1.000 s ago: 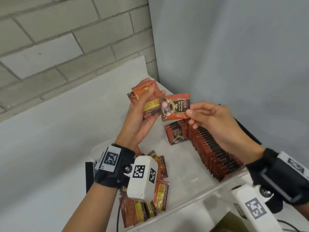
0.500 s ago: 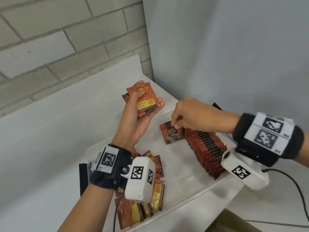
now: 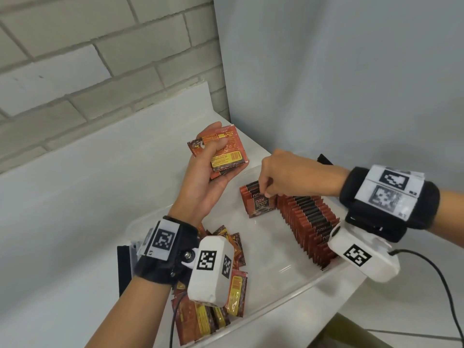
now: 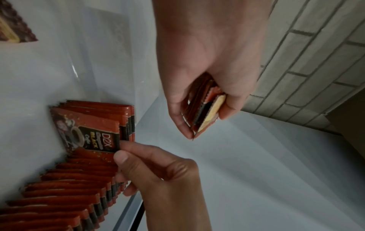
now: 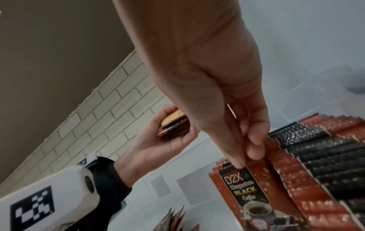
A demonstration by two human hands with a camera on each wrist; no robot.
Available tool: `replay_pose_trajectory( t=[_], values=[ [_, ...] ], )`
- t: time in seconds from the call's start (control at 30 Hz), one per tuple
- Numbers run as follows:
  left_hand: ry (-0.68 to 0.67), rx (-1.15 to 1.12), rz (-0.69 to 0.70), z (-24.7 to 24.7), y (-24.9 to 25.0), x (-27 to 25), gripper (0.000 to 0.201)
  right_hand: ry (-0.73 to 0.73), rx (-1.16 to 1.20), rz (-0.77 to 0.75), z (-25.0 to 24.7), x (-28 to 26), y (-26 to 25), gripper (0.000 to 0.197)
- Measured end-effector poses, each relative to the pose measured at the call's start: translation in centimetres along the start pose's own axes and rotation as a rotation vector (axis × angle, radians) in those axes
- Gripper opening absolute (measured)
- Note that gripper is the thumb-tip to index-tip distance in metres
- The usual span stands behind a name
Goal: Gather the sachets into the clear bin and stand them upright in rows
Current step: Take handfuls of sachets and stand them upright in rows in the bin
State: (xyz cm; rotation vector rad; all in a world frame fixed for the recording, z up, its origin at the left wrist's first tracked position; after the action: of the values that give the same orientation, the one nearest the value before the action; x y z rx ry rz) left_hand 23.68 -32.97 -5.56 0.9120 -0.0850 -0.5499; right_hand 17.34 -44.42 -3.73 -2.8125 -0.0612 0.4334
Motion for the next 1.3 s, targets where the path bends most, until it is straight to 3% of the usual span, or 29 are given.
replay_pose_trajectory(
  t=[0.43,0.5,0.6,0.7,0.9,1.03,1.13,1.2,1.3],
  values=[
    [-0.083,0.091,0.010,0.7,0.1,-0.3,0.034,0.035,0.066,0.023,-1.8,-0.2,1.1,0.013],
    [-0.101,0.096,0.012,0.9,0.2,-0.3,0.037,0.021,0.216,0.046,-2.7,-0.4,1.4,0.015],
    [-0.136,0.110,0.008,1.2,0.1,-0.4,0.041,-0.056,0.621,0.059,-3.7,-1.0,1.3,0.027],
    [-0.155,0.139,0.001,1.5,-0.1,-0.6,0.040,-0.062,0.840,0.055,-4.0,-1.4,1.2,0.029],
    [-0.152,0.151,-0.046,1.5,-0.4,-0.7,0.044,0.031,1.082,0.119,-3.0,-1.7,2.5,0.017],
    [-0.130,0.181,-0.173,1.8,-1.2,-0.9,0.068,0.143,1.174,0.072,-3.7,-2.2,3.2,0.014],
    [-0.137,0.130,-0.240,1.9,-1.7,-0.8,0.074,0.228,1.181,0.010,-4.3,-2.8,3.5,0.011],
    [-0.132,0.090,-0.250,2.0,-1.7,-0.9,0.066,0.256,1.166,-0.019,-4.4,-3.1,3.4,0.010],
    [-0.162,0.057,-0.250,2.0,-1.8,-0.9,0.037,0.281,1.083,-0.029,-4.2,-3.3,3.4,0.017]
  ],
)
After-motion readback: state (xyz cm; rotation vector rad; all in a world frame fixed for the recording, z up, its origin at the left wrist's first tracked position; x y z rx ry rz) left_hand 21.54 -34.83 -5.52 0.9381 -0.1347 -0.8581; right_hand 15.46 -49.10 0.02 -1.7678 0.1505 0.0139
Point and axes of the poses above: each hand's wrist, its own x-axis towards the middle knuckle, its own z-axis out of the palm, y = z × x, the point moved 6 cm from there along x, towards the middle knuckle, and after that the axes turned 3 degrees about -x, right-handed, at the moved point
